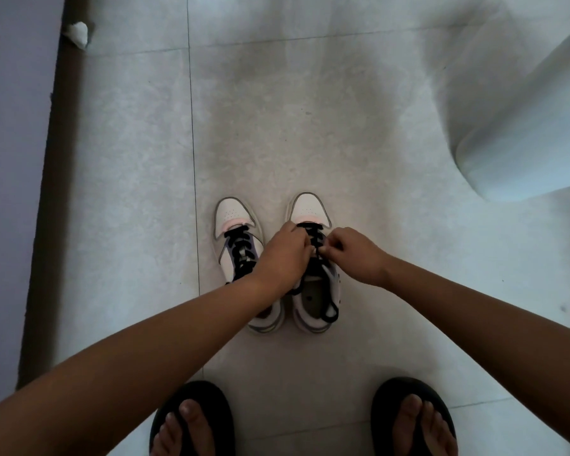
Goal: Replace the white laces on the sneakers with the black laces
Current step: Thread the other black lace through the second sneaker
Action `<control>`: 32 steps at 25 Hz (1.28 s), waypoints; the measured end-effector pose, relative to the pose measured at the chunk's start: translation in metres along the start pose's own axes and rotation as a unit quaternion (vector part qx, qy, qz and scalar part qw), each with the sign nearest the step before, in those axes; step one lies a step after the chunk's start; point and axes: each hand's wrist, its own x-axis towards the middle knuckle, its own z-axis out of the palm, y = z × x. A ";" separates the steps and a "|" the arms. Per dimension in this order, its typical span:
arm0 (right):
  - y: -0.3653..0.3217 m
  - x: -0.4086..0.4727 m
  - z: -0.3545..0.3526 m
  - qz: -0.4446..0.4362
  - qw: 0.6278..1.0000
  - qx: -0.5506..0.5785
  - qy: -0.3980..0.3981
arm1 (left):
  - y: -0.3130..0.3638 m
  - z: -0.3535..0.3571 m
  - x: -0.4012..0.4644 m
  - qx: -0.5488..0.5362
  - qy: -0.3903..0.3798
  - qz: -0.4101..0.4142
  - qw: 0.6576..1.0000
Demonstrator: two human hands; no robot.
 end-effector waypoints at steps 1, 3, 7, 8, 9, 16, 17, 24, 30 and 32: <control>0.002 -0.005 0.001 -0.007 1.000 0.012 0.010 | -0.003 0.003 -0.008 -0.009 0.010 0.031 0.999; 0.007 -0.018 0.002 -0.035 0.999 0.014 0.004 | -0.011 0.008 -0.026 0.009 0.006 0.085 0.996; 0.005 -0.036 0.009 -0.104 0.983 -0.130 0.081 | -0.023 0.014 -0.039 0.119 -0.002 0.105 0.987; 0.003 -0.036 0.012 -0.112 0.975 -0.174 0.084 | -0.022 0.015 -0.040 0.113 0.014 0.102 0.988; 0.000 -0.035 0.015 -0.115 0.970 -0.201 0.072 | -0.020 0.015 -0.041 0.098 0.031 0.096 0.990; 0.002 -0.028 0.005 -0.132 0.981 -0.145 -0.003 | -0.018 0.021 -0.047 -0.030 0.061 0.089 0.994; 0.004 -0.028 0.002 -0.136 0.982 -0.127 -0.005 | -0.018 0.021 -0.046 -0.048 0.067 0.077 0.994; 0.012 -0.035 0.005 -0.084 0.996 -0.013 0.035 | -0.018 0.007 -0.026 -0.135 -0.015 -0.038 0.990; 0.002 -0.026 0.005 -0.033 0.999 -0.038 0.004 | 0.000 -0.006 -0.001 -0.004 -0.074 -0.029 0.997; 0.001 -0.020 -0.001 -0.050 0.997 -0.056 -0.031 | 0.003 -0.013 0.011 -0.001 -0.119 -0.018 0.993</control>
